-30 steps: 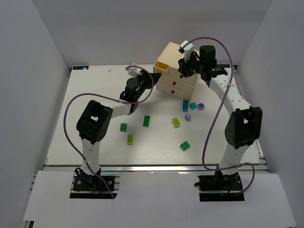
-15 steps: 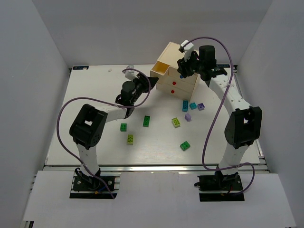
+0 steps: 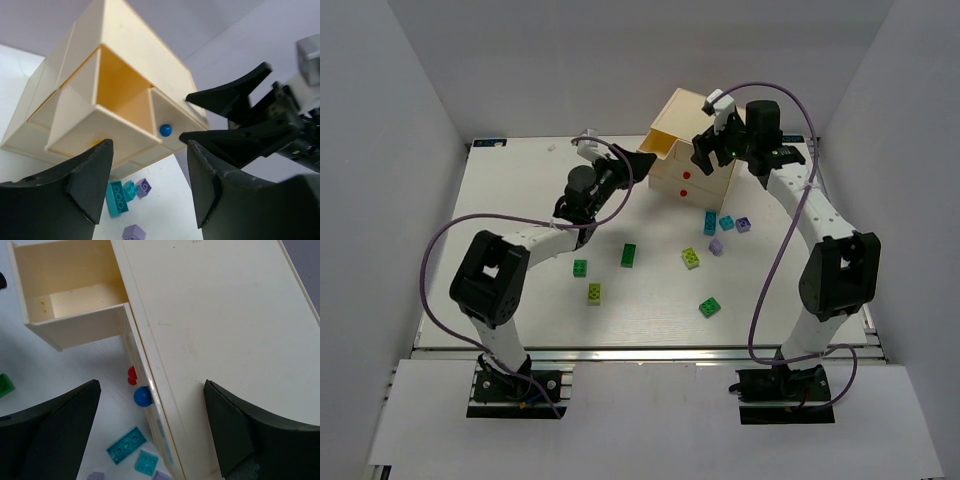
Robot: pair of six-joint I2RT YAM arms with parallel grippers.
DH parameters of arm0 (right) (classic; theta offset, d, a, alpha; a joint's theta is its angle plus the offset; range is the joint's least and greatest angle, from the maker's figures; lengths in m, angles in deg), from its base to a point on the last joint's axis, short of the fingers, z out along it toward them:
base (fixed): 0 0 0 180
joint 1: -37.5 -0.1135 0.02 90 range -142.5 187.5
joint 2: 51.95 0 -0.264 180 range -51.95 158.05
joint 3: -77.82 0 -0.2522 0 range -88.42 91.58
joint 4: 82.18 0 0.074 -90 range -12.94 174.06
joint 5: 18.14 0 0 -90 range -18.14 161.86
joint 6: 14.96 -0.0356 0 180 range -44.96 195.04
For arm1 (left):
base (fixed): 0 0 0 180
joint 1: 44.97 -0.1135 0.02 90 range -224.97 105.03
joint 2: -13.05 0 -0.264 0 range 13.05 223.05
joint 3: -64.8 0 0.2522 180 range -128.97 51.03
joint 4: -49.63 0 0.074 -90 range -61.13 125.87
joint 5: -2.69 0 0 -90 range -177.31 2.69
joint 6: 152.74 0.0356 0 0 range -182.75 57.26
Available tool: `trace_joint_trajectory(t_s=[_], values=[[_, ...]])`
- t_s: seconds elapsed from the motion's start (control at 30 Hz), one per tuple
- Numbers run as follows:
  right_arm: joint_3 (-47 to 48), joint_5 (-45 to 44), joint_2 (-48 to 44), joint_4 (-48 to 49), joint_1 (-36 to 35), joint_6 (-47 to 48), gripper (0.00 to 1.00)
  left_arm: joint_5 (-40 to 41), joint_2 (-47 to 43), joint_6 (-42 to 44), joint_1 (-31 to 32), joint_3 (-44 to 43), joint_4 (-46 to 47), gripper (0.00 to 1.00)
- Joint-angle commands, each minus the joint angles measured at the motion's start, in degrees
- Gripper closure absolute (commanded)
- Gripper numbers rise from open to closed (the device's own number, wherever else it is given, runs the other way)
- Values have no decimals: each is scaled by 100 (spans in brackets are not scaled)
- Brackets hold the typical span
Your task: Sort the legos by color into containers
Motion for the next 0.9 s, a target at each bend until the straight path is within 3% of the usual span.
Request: trace_joint_trajectory(t_s=[0.0,0.23,0.33,0.43,0.5,0.53,0.6,0.63,0.67,0.73,0.77,0.8,0.83,0.87], values=[[-16,91,-505,-146,28,-173,11,-68,-785,369,-17,108,-353,29],[-129,73,-1067,-366,37,-112,11,301,-1936,1275,-69,468,-1689,25],[-549,214,-1418,-419,37,-156,11,451,-2402,1547,-69,513,-2819,25],[-1007,766,-2050,-419,46,-174,11,670,-2824,1714,-69,399,-4049,33],[-1674,1626,-2709,-375,20,-165,12,714,-3009,1872,-69,320,-4554,53],[-1938,1951,-2946,-366,11,-156,15,715,-3236,1960,-69,320,-4921,61],[-2726,2941,-3466,-357,-24,-226,30,697,-3439,2075,-69,433,-5574,84],[-2992,3130,-3598,-288,-59,-287,38,688,-3597,2119,-69,486,-5984,88],[-3256,3376,-3782,-261,-68,-340,62,714,-3668,2180,-69,530,-6162,89],[-3986,3256,-3915,-68,-147,-524,84,811,-3721,2233,-69,671,-6558,89],[-4240,3168,-4072,220,-113,-577,89,872,-3730,2233,-69,697,-6960,86],[-4460,2915,-4161,336,-104,-560,83,942,-3713,2260,-69,750,-7155,78],[-4758,2721,-4257,389,-104,-552,73,1021,-3695,2269,0,785,-7436,56],[-4866,2371,-4397,459,-104,-569,56,1100,-3652,2295,70,820,-7560,49]])
